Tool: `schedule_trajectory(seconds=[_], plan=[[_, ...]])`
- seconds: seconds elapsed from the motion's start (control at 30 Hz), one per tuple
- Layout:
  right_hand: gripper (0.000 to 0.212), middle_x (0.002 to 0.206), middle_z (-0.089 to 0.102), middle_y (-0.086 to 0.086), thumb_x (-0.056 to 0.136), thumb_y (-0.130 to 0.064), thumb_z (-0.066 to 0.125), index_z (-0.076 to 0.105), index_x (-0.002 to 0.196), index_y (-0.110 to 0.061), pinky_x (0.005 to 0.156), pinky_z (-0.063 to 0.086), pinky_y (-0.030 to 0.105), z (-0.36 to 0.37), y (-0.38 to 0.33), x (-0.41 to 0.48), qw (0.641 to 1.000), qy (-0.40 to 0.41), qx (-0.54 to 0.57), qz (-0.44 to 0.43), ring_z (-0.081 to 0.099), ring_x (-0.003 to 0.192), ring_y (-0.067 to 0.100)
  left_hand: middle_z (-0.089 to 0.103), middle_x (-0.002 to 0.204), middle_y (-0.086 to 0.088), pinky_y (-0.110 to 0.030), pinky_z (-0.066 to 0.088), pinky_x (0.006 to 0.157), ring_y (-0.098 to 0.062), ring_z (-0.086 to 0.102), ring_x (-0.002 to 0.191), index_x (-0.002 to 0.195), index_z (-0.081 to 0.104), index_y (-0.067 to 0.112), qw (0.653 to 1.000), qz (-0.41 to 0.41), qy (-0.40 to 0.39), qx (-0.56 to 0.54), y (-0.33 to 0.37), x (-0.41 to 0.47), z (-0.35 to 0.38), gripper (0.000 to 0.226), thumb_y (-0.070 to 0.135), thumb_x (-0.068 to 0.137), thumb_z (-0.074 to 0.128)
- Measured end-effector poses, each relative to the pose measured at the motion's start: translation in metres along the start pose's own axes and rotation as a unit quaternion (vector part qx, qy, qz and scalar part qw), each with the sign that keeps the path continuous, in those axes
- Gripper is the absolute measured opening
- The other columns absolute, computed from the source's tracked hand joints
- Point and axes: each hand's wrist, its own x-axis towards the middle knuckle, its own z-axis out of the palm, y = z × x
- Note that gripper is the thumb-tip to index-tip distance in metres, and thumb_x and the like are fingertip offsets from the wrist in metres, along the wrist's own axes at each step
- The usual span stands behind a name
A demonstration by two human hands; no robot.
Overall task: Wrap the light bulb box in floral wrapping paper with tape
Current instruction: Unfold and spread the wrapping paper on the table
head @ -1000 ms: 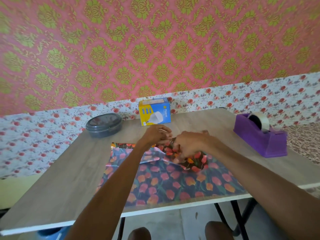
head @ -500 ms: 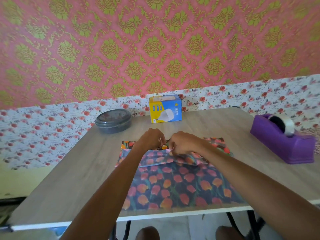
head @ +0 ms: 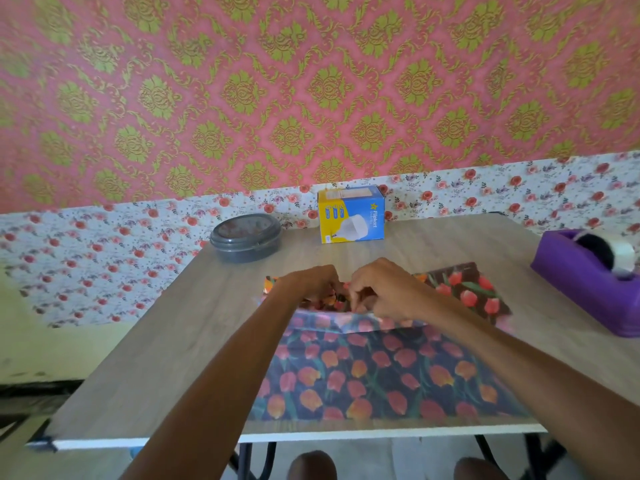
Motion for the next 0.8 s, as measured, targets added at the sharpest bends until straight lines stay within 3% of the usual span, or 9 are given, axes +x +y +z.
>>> schedule_trajectory(seconds=[0.07, 0.17, 0.27, 0.37, 0.47, 0.53, 0.63, 0.73, 0.8], plan=[[0.015, 0.072, 0.068, -0.015, 0.075, -0.006, 0.079, 0.077, 0.074, -0.021, 0.067, 0.055, 0.026, -0.009, -0.008, -0.014, 0.998, -0.046, 0.030, -0.004, 0.065, 0.067, 0.001, 0.063, 0.082, -0.017, -0.037, 0.048, 0.062, -0.022, 0.046, 0.066, 0.096, 0.075, 0.010, 1.000, 0.000, -0.001, -0.008, -0.007, 0.002, 0.002, 0.024, 0.003, 0.084, 0.055], [0.011, 0.076, 0.073, -0.010, 0.078, -0.010, 0.080, 0.077, 0.077, -0.020, 0.072, 0.056, 0.029, -0.013, -0.009, -0.026, 0.993, -0.107, 0.044, 0.002, 0.067, 0.071, 0.003, 0.060, 0.110, -0.016, -0.044, 0.051, 0.086, -0.023, 0.053, 0.089, 0.126, 0.066, 0.014, 0.999, -0.020, -0.029, -0.001, -0.022, 0.011, 0.005, 0.048, -0.003, 0.082, 0.053], [0.011, 0.075, 0.073, -0.007, 0.078, -0.009, 0.080, 0.076, 0.081, -0.019, 0.071, 0.057, 0.030, -0.010, -0.008, -0.025, 0.988, -0.135, 0.067, 0.016, 0.068, 0.071, 0.006, 0.060, 0.102, -0.011, -0.039, 0.048, 0.075, -0.025, 0.053, 0.085, 0.138, 0.056, 0.021, 1.000, -0.012, -0.027, -0.005, 0.001, -0.009, -0.006, 0.060, -0.004, 0.083, 0.053], [0.021, 0.069, 0.065, -0.009, 0.079, -0.013, 0.080, 0.068, 0.094, -0.022, 0.061, 0.046, 0.024, -0.010, -0.017, -0.019, 0.983, -0.168, 0.065, 0.039, 0.056, 0.058, 0.003, 0.059, 0.122, -0.005, -0.041, 0.053, 0.082, -0.027, 0.060, 0.103, 0.148, 0.038, 0.029, 0.998, -0.014, -0.027, -0.049, 0.005, -0.019, -0.011, 0.071, -0.004, 0.087, 0.054], [0.037, 0.076, 0.057, -0.009, 0.077, -0.041, 0.081, 0.055, 0.098, -0.027, 0.056, 0.039, 0.024, -0.011, -0.029, -0.015, 0.981, -0.183, -0.013, 0.058, 0.052, 0.063, 0.006, 0.060, 0.129, -0.006, -0.039, 0.052, 0.094, -0.025, 0.061, 0.112, 0.144, 0.039, 0.023, 0.990, -0.009, 0.016, -0.139, -0.008, -0.028, -0.017, 0.067, -0.007, 0.087, 0.057], [0.048, 0.087, 0.053, -0.008, 0.072, -0.059, 0.078, 0.052, 0.099, -0.027, 0.061, 0.041, 0.029, -0.011, -0.038, -0.013, 0.980, -0.162, -0.107, 0.051, 0.055, 0.079, 0.012, 0.065, 0.122, -0.010, -0.023, 0.052, 0.090, -0.020, 0.062, 0.107, 0.131, 0.056, 0.010, 0.984, 0.008, 0.073, -0.160, -0.020, -0.036, -0.019, 0.049, -0.009, 0.086, 0.061], [0.069, 0.109, 0.054, -0.003, 0.071, -0.065, 0.073, 0.054, 0.123, -0.024, 0.075, 0.044, 0.034, -0.003, -0.052, -0.004, 0.975, -0.107, -0.191, 0.031, 0.056, 0.104, 0.020, 0.071, 0.113, -0.004, -0.007, 0.045, 0.077, -0.008, 0.062, 0.096, 0.112, 0.071, 0.009, 0.985, 0.013, 0.106, -0.138, -0.036, -0.053, -0.020, 0.028, -0.001, 0.087, 0.067], [0.052, 0.109, 0.060, -0.001, 0.075, -0.055, 0.071, 0.060, 0.114, -0.024, 0.073, 0.045, 0.035, 0.011, -0.066, 0.014, 0.982, -0.048, -0.181, 0.022, 0.060, 0.102, 0.025, 0.070, 0.111, 0.003, -0.005, 0.038, 0.075, -0.005, 0.058, 0.093, 0.113, 0.073, 0.013, 0.993, 0.002, 0.074, -0.088, -0.052, -0.063, -0.017, 0.027, 0.003, 0.090, 0.063], [0.029, 0.102, 0.063, 0.003, 0.082, -0.043, 0.067, 0.064, 0.102, -0.022, 0.068, 0.044, 0.033, 0.019, -0.076, 0.026, 0.983, -0.022, -0.181, 0.029, 0.063, 0.093, 0.029, 0.069, 0.114, 0.000, -0.015, 0.038, 0.080, -0.008, 0.055, 0.093, 0.118, 0.071, 0.015, 0.997, -0.015, 0.044, -0.063, -0.060, -0.064, -0.013, 0.030, 0.003, 0.092, 0.059]])
